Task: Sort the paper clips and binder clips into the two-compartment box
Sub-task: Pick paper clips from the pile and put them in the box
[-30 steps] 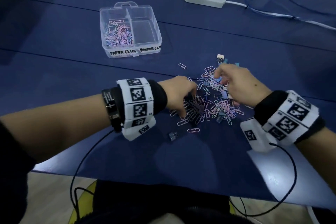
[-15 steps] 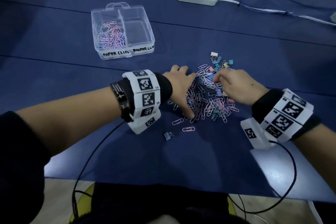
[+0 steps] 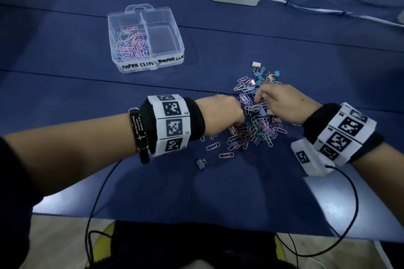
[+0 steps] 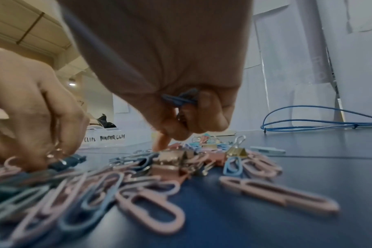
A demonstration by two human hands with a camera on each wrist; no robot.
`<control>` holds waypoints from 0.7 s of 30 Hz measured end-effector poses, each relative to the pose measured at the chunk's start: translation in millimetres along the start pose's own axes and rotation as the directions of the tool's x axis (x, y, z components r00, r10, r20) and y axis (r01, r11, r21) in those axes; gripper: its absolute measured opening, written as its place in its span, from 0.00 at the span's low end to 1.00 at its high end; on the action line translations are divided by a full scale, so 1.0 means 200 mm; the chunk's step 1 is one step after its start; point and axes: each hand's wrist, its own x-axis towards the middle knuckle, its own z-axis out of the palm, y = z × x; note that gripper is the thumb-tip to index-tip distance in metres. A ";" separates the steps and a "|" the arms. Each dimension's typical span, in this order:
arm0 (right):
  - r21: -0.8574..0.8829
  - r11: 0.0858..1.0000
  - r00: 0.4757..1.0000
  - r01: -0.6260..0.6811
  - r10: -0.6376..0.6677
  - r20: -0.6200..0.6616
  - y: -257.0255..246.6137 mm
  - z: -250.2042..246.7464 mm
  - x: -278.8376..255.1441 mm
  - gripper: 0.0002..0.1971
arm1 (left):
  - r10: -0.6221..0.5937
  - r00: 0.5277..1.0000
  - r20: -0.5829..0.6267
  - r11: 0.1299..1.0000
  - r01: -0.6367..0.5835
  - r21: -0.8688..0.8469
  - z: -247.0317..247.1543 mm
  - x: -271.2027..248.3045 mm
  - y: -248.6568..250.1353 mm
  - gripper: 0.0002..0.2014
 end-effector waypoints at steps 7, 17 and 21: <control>-0.143 0.990 0.996 0.017 -0.029 -0.080 -0.01 0.06 0.03 0.08 | -0.162 0.985 -0.064 0.929 0.131 -0.347 -0.02 0.02 -0.07 0.14; -0.076 0.995 0.998 0.058 -0.056 0.019 0.00 0.07 0.05 0.16 | -0.251 0.911 0.327 -0.379 0.218 -0.899 -0.06 -0.02 -0.24 0.12; -0.007 0.999 0.997 0.044 -0.045 -0.064 -0.02 0.05 0.02 0.07 | -0.154 0.915 0.372 -0.600 0.213 -0.771 -0.05 -0.04 -0.24 0.07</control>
